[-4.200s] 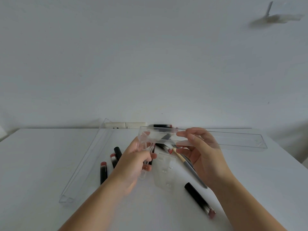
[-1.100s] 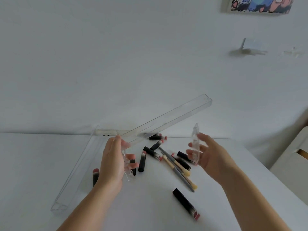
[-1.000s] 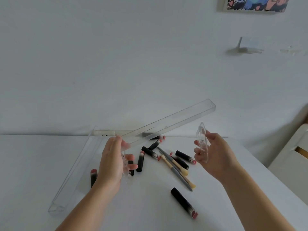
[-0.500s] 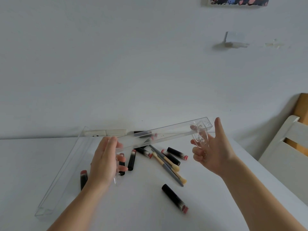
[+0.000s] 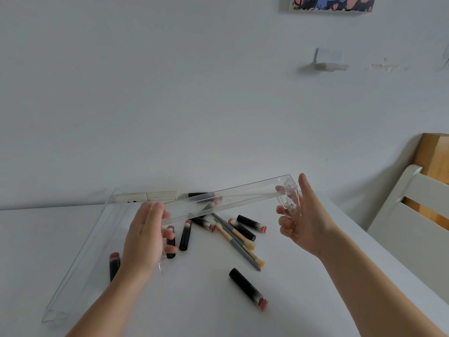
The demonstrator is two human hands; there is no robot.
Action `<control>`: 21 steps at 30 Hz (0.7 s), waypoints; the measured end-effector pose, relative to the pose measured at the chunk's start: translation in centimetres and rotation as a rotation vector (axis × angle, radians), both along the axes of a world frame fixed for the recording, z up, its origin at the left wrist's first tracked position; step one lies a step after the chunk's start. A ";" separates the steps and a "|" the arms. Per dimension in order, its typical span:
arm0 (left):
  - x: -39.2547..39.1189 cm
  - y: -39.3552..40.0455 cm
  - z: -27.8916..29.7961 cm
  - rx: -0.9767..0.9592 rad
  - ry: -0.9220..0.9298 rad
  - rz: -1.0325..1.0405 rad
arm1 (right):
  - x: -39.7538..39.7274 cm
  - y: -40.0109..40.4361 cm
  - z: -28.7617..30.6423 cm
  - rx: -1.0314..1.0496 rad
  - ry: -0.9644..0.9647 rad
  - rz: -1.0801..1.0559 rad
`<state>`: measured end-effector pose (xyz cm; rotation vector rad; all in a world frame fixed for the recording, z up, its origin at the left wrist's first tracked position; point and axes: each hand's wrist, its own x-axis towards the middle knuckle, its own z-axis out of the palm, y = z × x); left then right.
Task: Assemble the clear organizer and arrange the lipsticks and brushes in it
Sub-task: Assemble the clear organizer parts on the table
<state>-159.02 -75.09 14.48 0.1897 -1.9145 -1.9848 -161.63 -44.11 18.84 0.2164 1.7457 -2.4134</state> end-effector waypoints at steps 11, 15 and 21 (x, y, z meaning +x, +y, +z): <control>-0.5 -0.7 -0.4 -0.144 -0.025 -0.013 | 0.8 0.7 0.1 0.189 0.045 -0.075; -0.2 -0.4 -0.2 -0.179 -0.033 -0.046 | 1.5 1.1 -0.4 0.271 0.038 -0.147; 1.2 0.0 -0.1 -0.148 -0.049 -0.080 | 3.3 1.4 -1.4 0.327 0.010 -0.215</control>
